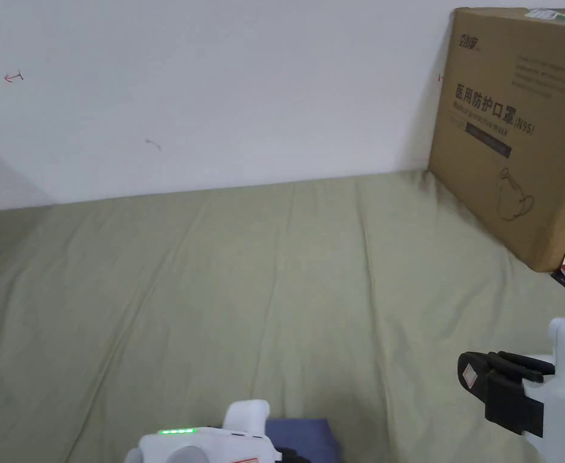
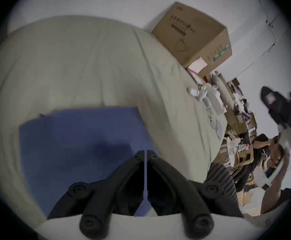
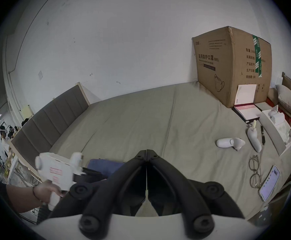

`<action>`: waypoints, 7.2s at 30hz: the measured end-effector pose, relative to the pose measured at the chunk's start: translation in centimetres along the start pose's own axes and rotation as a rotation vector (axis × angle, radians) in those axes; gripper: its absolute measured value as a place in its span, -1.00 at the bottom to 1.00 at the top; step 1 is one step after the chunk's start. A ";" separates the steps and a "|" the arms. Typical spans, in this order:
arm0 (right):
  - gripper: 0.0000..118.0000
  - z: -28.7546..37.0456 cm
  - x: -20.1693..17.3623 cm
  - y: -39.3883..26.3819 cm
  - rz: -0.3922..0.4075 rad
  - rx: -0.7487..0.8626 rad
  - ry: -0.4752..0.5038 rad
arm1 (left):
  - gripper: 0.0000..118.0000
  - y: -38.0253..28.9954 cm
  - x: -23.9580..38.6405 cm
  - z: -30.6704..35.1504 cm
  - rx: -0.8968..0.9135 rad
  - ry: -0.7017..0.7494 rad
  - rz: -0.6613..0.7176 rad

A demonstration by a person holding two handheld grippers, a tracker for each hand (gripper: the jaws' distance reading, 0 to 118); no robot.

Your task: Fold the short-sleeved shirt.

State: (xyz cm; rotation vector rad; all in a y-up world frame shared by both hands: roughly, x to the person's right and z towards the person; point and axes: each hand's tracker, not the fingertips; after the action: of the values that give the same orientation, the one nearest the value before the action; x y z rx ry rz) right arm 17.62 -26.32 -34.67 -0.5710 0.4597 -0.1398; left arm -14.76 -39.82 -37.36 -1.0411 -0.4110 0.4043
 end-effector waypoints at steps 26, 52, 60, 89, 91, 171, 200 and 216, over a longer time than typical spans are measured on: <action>-1.00 3.9 -7.8 5.9 0.158 0.383 0.034 | -0.97 -1.3 7.2 25.3 1.007 0.422 -0.312; -1.00 2.7 -7.0 3.3 0.124 0.478 -0.124 | -0.97 -5.3 8.8 24.3 1.131 0.638 -0.343; -1.00 2.1 -6.9 3.6 0.100 0.413 -0.060 | -0.97 -5.5 7.9 23.3 1.099 0.629 -0.306; -1.00 -18.7 -2.0 -12.6 -0.178 -0.504 0.257 | 0.58 -5.2 -16.2 12.7 0.274 -0.126 0.360; -1.00 -18.6 -1.7 -12.9 -0.224 -0.498 0.266 | 1.00 -5.2 -17.4 10.0 0.233 -0.192 0.406; -1.00 -8.3 -4.7 3.6 0.108 0.088 -0.081 | -0.94 3.2 5.6 16.2 0.799 0.556 -0.214; 1.00 0.3 -10.4 6.1 0.238 0.571 -0.147 | 1.00 0.7 12.4 23.9 1.175 0.618 -0.239; 1.00 -1.0 -10.1 5.7 0.229 0.483 -0.104 | 1.00 1.8 8.8 24.5 1.126 0.731 -0.097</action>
State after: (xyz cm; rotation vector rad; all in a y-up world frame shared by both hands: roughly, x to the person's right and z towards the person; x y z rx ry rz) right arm 8.16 -19.51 -34.70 -0.0492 0.3695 0.0009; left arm -19.94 -16.52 -26.87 -0.0148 0.4157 0.0935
